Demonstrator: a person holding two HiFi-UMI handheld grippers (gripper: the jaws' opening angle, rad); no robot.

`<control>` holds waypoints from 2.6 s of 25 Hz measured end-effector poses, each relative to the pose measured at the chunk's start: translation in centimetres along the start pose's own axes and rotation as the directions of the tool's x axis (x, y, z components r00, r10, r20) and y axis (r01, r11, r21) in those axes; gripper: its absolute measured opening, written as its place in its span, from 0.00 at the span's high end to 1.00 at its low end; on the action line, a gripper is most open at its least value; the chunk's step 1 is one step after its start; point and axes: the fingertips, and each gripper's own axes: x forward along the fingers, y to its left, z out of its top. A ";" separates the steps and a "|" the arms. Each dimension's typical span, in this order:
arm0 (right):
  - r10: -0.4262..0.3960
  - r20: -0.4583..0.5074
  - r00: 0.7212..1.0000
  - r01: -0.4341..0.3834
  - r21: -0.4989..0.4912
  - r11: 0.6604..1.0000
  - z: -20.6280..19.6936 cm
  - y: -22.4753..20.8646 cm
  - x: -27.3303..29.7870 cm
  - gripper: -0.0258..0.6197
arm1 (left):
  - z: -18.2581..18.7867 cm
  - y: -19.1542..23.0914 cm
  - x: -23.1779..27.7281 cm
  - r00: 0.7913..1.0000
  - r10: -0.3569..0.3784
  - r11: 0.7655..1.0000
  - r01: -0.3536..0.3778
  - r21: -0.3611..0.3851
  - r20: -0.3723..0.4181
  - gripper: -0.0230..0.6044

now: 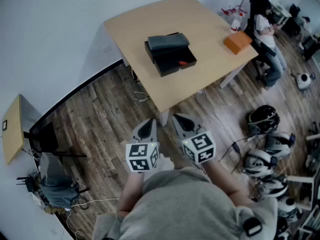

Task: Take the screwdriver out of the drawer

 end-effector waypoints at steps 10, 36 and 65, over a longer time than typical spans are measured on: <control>-0.001 -0.019 1.000 0.001 0.032 0.999 -3.0 1.8 -5.2 0.96 | -3.3 -3.9 -3.8 1.000 -0.001 0.999 0.001 -0.034 -0.001 0.96; 0.015 0.038 0.999 -0.017 0.061 0.998 1.1 1.0 2.4 0.96 | 0.2 1.6 0.8 0.999 -0.037 0.999 0.037 -0.028 -0.002 0.96; 0.021 0.043 0.999 -0.023 0.060 0.998 3.2 -1.3 8.3 0.96 | 1.8 6.5 5.1 1.000 0.008 0.998 -0.008 -0.070 -0.001 0.96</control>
